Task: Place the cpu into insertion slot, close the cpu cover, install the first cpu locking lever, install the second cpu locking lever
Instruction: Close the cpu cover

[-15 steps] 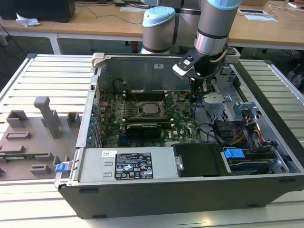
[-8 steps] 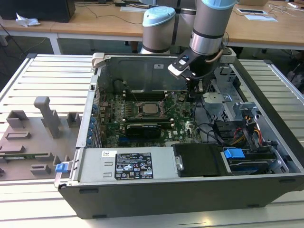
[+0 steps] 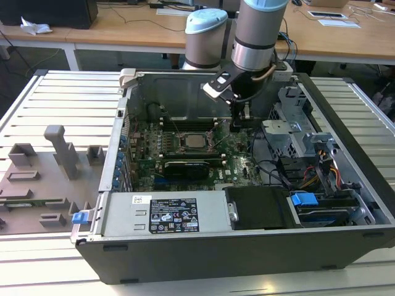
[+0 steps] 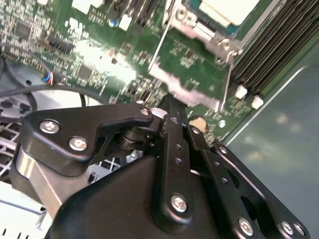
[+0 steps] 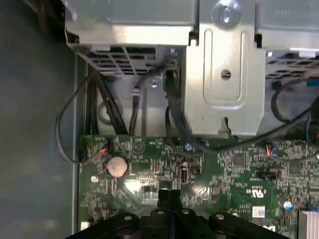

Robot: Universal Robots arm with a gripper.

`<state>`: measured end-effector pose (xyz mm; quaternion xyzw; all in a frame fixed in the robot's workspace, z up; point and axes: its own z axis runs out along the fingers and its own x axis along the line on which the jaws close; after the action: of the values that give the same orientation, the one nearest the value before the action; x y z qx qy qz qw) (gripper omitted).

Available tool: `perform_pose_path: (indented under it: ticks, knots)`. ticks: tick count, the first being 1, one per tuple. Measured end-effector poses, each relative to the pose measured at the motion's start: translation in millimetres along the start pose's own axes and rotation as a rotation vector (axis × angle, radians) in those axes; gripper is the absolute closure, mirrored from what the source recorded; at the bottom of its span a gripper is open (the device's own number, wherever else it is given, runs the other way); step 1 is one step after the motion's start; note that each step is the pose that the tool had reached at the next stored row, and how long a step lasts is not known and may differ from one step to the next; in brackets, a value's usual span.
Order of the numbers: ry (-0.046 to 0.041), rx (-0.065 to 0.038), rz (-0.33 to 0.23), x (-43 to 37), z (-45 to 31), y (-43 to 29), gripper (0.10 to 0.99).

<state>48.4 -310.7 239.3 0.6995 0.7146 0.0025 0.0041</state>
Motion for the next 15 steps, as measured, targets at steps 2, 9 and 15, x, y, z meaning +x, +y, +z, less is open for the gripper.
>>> perform_pose_path:
  ticks: [2,9,15]
  knots:
    - [0.0,0.0,0.0,0.1,-0.1,-6.5,0.98]
    - [0.0,0.0,0.0,0.4,-0.2,-22.0,0.98]
    - [0.0001,0.0,0.0,0.7,-0.3,-31.0,0.98]
